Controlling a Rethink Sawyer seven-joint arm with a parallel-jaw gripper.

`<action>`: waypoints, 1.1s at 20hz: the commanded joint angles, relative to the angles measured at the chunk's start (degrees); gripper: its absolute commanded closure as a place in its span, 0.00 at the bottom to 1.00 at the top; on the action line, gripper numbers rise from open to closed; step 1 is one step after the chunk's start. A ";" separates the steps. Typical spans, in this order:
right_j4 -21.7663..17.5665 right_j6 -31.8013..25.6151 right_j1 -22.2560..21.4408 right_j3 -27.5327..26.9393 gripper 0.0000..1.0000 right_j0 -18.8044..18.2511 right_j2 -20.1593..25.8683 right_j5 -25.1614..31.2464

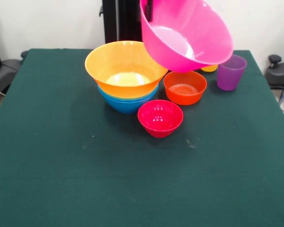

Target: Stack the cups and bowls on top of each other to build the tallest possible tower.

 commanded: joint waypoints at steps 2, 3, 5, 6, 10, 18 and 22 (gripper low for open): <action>-5.24 -16.80 -3.23 3.07 1.00 -4.51 8.80 8.00; -5.72 -17.32 -3.66 3.28 1.00 -5.30 9.16 8.00; -6.80 -18.28 -4.33 3.59 1.00 -6.86 9.87 7.81; -7.28 -18.71 -4.66 3.82 1.00 -7.67 10.27 7.59; -8.46 -20.34 -6.41 5.50 1.00 -11.04 11.93 6.74; -10.37 -23.13 -8.50 7.98 1.00 -18.55 16.45 6.74; -11.41 -22.86 -8.33 8.78 1.00 -20.95 18.58 5.94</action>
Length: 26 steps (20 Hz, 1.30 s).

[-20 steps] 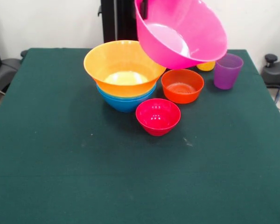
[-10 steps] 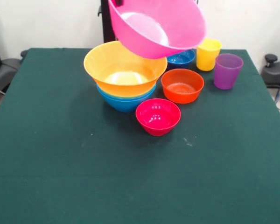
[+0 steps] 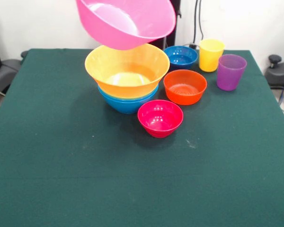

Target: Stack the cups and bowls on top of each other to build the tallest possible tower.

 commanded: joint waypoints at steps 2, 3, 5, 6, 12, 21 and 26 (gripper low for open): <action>-5.12 -17.50 0.58 5.78 1.00 -2.45 8.49 2.66; -5.54 -16.94 0.81 5.88 1.00 -2.58 8.78 2.28; -6.13 -15.85 1.18 6.38 1.00 -2.89 9.44 1.42; -6.37 -15.41 1.22 6.51 1.00 -2.97 9.73 1.34; -8.03 -12.03 1.40 7.28 1.00 -2.68 10.89 0.29; -9.35 -9.99 1.55 8.12 1.00 -3.40 12.43 -0.47; -9.36 -10.38 1.95 8.50 1.00 -4.90 13.70 -0.70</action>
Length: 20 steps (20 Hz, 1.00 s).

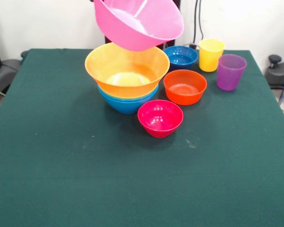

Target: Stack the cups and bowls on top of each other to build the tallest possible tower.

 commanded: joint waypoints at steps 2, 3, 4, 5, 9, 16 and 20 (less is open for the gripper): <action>-3.51 -9.07 2.74 4.49 1.00 -1.50 4.94 -1.26; -3.84 -8.88 2.89 4.72 1.00 -1.73 5.03 -1.84; -4.25 -8.72 3.16 4.80 1.00 -1.89 5.09 -2.32; -4.81 -8.41 3.38 4.80 1.00 -1.92 5.06 -2.77; -6.68 -7.20 3.90 5.07 1.00 -1.98 4.79 -4.32; -8.52 -5.56 4.82 5.75 1.00 -2.27 4.64 -5.48; -9.97 -3.81 5.70 6.63 1.00 -1.99 4.30 -7.88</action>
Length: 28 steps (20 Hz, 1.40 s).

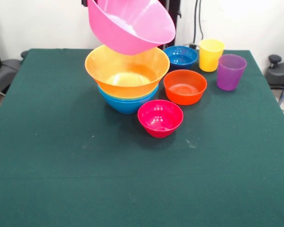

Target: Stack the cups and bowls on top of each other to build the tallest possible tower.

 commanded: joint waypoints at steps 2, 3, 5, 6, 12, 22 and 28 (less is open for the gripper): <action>-5.98 -3.09 5.23 5.52 1.00 1.11 1.81 -5.59; -6.15 -2.75 5.23 5.70 1.00 1.20 1.73 -5.88; -6.41 -2.27 5.15 6.01 1.00 1.41 1.61 -6.22; -6.54 -2.01 5.06 6.11 1.00 1.61 1.49 -6.26; -7.25 -0.14 5.12 6.73 1.00 2.71 0.81 -7.45; -7.63 0.85 5.85 6.75 1.00 3.33 0.45 -8.73; -8.09 1.50 6.47 6.29 1.00 4.17 -0.24 -9.59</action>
